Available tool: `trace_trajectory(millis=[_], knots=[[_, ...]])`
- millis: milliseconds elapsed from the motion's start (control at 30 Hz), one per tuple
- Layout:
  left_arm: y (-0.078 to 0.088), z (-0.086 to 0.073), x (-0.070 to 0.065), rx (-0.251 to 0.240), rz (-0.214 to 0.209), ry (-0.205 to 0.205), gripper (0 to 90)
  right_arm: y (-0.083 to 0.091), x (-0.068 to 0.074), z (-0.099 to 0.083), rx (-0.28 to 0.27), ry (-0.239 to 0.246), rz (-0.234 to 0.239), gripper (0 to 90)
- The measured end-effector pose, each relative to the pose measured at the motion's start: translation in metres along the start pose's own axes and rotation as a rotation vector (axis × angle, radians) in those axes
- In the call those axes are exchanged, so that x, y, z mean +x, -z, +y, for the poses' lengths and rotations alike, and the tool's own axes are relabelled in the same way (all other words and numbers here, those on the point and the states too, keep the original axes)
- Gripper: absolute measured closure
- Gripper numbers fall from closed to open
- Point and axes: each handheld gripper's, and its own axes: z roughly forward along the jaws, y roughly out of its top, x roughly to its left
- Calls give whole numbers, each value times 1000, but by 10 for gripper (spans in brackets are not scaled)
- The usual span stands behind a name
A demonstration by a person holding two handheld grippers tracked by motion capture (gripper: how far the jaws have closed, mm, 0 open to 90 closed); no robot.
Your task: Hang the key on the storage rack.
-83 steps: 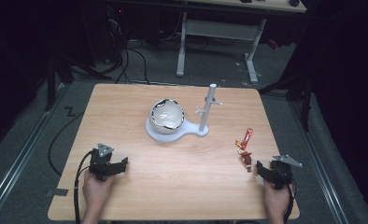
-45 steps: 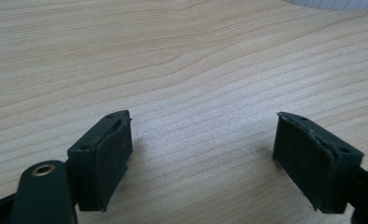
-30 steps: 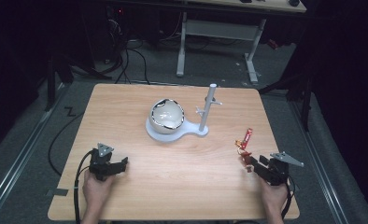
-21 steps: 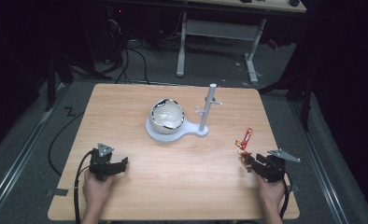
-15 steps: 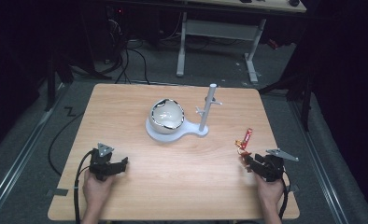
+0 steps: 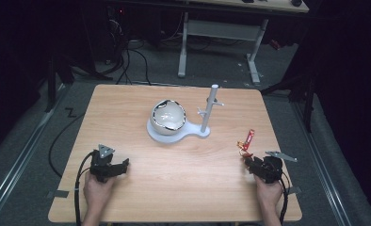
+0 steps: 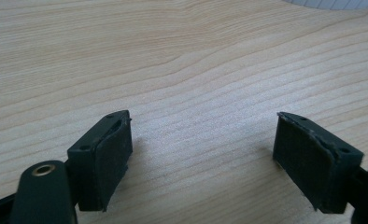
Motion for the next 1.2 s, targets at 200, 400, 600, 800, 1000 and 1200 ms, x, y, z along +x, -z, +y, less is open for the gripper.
trace_trajectory(millis=[200,400,600,800,1000,1200], knots=[[0,0,0,0,0,0,202,-4,2,1,17,25,6,620],[0,0,0,0,1,0,202,-6,4,0,17,35,13,663],[0,0,0,0,1,0,202,-5,6,-1,21,76,8,673],[0,0,0,0,1,1,203,-5,10,-2,18,109,-3,675],[0,0,0,1,1,0,203,1,14,1,7,134,6,676],[0,0,0,0,1,1,203,8,17,8,-10,156,11,676]])
